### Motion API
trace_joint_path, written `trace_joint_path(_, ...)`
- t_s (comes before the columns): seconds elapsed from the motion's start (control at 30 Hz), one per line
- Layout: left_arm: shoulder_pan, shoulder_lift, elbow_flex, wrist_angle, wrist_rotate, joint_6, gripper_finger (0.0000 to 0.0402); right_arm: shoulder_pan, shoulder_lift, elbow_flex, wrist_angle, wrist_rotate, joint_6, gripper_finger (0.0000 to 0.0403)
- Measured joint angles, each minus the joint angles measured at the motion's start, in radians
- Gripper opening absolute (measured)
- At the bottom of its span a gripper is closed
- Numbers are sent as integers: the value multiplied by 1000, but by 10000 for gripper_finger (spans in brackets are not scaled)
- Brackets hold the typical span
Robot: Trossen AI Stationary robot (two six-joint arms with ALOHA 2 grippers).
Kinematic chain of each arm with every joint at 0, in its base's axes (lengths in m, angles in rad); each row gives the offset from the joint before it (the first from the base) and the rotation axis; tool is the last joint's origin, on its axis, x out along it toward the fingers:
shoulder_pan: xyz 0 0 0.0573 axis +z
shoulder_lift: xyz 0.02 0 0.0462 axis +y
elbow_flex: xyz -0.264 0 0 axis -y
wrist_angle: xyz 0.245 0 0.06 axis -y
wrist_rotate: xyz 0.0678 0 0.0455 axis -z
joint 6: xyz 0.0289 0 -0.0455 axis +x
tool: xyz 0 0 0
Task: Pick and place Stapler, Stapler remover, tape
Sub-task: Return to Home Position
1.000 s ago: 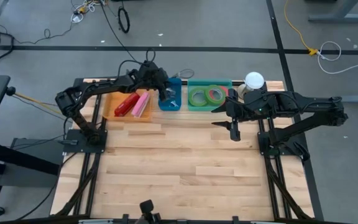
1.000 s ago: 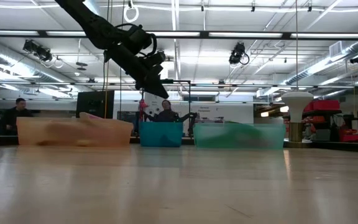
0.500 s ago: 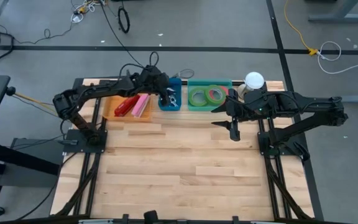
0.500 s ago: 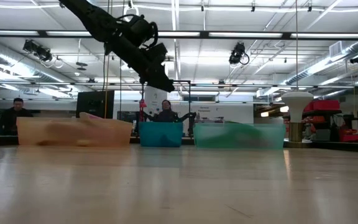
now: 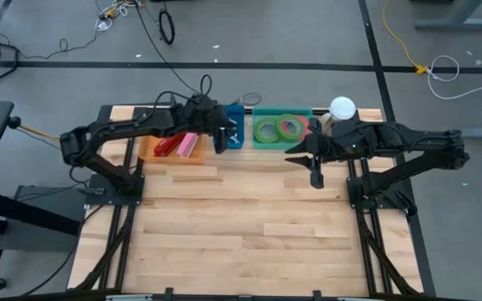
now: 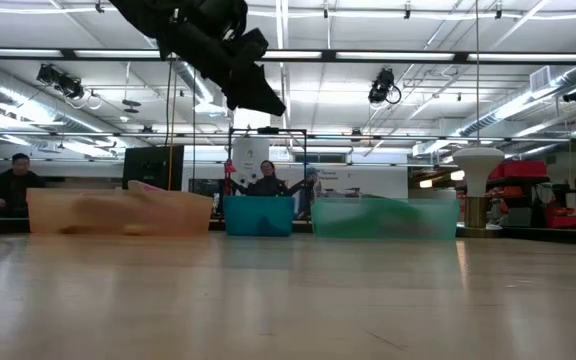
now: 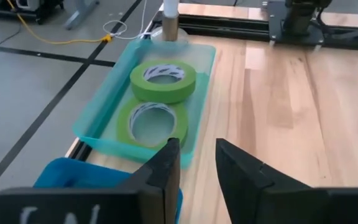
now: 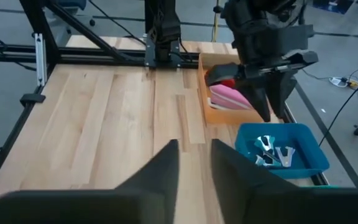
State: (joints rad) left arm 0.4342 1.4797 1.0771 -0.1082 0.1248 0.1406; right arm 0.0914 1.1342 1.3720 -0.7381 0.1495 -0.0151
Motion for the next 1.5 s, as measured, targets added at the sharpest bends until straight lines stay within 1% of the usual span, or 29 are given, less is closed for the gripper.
trace_joint_path(0.17, -13, -3, 0, -3, -1, -1, 93, 0, -16, 0, -4, 0, 0, 17)
trace_joint_path(0.23, -14, -3, 0, -3, -1, -1, 88, 0, -25, 0, -4, 0, 1, 5)
trace_joint_path(0.5, -10, -3, 0, -3, -1, 0, 76, 0, -75, 0, -3, 0, 5, 2)
trace_joint_path(0.67, -10, -3, 0, -3, -1, 0, 76, 0, -104, 0, -4, 26, -35, 1)
trace_joint_path(0.8, -10, -3, 0, -3, -1, 0, 76, 0, -126, 0, -9, 27, -58, 1)
trace_joint_path(0.9, -10, -3, 0, -3, -1, 0, 76, 0, -152, -27, 8, 27, -71, 1)
trace_joint_path(0.97, -10, -3, 0, -4, -1, 0, 75, 0, -179, -81, 50, 27, -70, 1)
trace_joint_path(1.07, -10, -3, 0, -3, -1, -1, 76, 0, -234, -202, 151, 4, -59, 0)
trace_joint_path(1.23, -10, -2, -1, -3, -1, 1, 76, 1, -327, -417, 382, -149, -40, 0)
trace_joint_path(1.4, -10, -2, -1, -1, -1, 1, 76, 0, -398, -605, 627, -207, -6, 0)
trace_joint_path(1.5, -10, -2, -1, -1, -1, 1, 76, 0, -431, -697, 722, -234, -16, 0)
